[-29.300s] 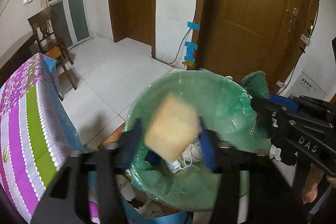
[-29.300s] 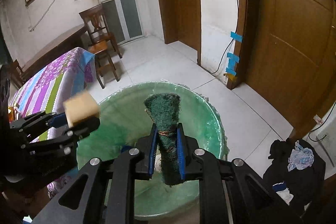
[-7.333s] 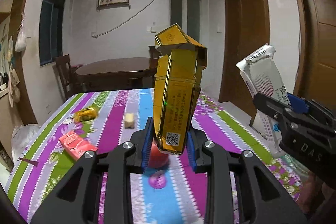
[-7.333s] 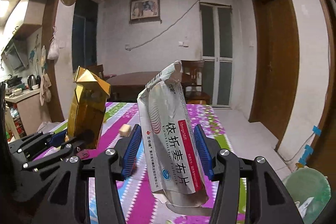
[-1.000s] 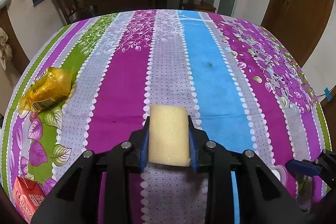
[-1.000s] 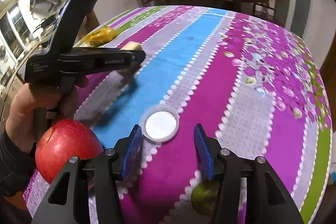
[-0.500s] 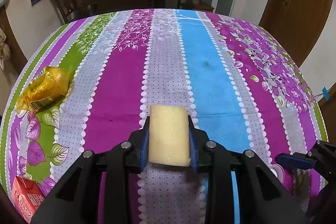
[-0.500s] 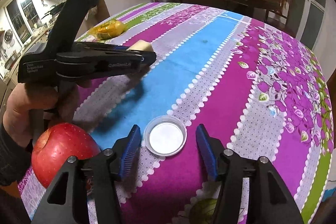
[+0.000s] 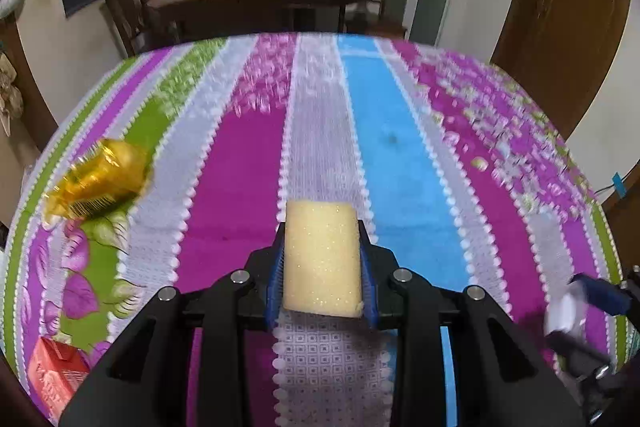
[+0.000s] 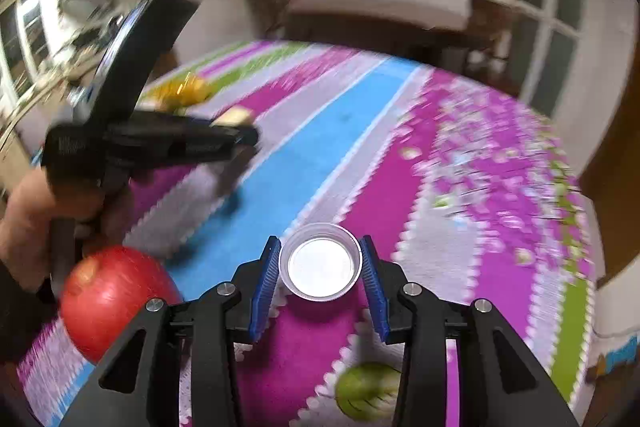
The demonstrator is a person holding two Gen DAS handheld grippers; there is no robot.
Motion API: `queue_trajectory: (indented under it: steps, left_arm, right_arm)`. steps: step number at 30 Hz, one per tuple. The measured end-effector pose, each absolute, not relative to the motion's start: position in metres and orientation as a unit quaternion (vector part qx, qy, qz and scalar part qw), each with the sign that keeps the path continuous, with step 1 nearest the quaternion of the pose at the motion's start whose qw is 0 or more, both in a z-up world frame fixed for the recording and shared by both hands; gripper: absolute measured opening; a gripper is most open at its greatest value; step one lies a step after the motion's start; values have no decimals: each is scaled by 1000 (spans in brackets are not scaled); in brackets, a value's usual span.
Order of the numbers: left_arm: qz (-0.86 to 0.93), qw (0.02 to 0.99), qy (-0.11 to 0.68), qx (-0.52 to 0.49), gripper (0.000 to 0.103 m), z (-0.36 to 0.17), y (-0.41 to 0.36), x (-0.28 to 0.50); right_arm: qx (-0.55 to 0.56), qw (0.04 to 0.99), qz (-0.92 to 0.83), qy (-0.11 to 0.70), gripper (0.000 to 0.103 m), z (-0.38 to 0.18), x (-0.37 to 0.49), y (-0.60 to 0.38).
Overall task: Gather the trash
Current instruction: 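Carry the yellow sponge and white lid over the green bin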
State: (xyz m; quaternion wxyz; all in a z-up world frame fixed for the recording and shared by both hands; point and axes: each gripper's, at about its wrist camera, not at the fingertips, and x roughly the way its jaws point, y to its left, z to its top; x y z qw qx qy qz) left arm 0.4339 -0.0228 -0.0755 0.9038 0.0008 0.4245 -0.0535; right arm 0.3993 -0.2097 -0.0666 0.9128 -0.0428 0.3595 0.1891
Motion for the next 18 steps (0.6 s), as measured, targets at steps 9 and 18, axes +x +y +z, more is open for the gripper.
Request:
queue_trajectory:
  steps: [9, 18]
  left_arm:
    - [-76, 943, 323, 2, 29, -13, -25, 360]
    - [-122, 966, 227, -3, 29, 19, -12, 232]
  right_arm:
    - [-13, 959, 118, 258, 41, -17, 320, -209]
    - [-20, 977, 98, 189, 41, 12, 230, -185]
